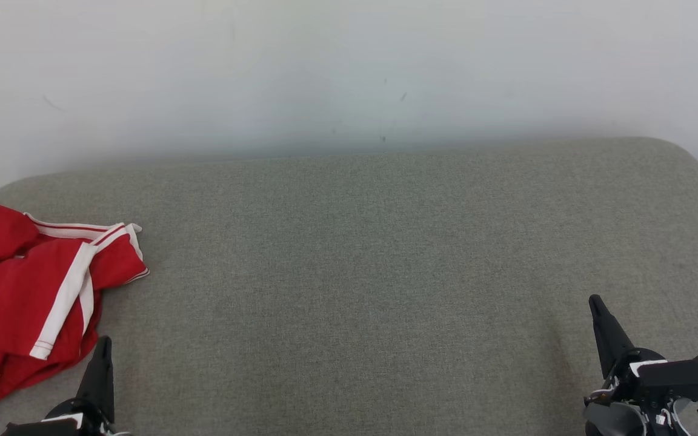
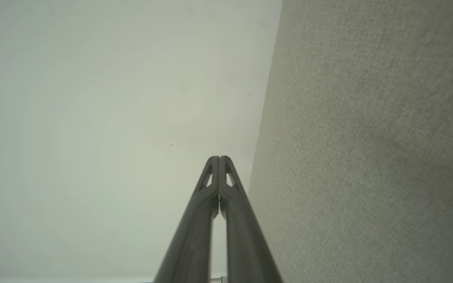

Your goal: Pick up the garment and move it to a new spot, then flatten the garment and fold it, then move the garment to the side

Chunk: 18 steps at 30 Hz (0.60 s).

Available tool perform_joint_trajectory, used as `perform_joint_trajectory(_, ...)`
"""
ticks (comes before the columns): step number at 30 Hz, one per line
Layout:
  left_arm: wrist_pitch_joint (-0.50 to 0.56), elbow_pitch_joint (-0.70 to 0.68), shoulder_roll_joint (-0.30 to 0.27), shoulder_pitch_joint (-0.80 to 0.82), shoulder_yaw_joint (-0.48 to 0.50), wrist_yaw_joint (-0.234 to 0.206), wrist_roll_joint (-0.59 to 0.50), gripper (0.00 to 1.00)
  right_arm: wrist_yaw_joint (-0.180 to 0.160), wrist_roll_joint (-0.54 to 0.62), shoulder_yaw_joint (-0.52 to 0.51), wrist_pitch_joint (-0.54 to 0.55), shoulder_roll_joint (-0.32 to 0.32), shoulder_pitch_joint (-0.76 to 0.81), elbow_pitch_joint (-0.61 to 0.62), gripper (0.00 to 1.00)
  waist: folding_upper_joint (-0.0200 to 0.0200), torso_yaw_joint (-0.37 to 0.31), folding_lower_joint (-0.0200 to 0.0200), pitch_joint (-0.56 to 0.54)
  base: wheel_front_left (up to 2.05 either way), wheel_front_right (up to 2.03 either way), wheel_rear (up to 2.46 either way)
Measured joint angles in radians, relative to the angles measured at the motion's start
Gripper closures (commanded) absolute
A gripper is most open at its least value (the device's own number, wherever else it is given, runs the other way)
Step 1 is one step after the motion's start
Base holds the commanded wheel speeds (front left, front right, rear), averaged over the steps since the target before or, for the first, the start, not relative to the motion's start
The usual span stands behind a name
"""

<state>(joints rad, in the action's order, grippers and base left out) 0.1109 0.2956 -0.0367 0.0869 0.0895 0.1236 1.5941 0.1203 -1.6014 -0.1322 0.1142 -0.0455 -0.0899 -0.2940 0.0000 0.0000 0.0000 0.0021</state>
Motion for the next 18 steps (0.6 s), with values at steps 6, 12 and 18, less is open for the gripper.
perform_joint_trajectory(6,0.0,0.0,0.0,0.0,0.0,0.0,0.0,1.0,0.0,0.0,0.0,0.0,0.0,0.0,0.0,1.0,0.0,0.0,0.0,0.0,0.0,0.0,0.0)
perform_joint_trajectory(12,0.0,0.0,0.0,0.0,0.0,0.0,0.0,1.0,0.0,0.0,0.0,0.0,0.0,0.0,0.0,1.0,0.0,0.0,0.0,0.0,0.0,0.0,0.0)
perform_joint_trajectory(18,-0.002,0.046,0.013,-0.03,-0.006,-0.002,-0.001,0.0,-0.003,0.0,0.007,0.0,0.011,0.042,-0.043,0.0,0.0,0.0,0.0,0.0,0.0,0.0,0.0)
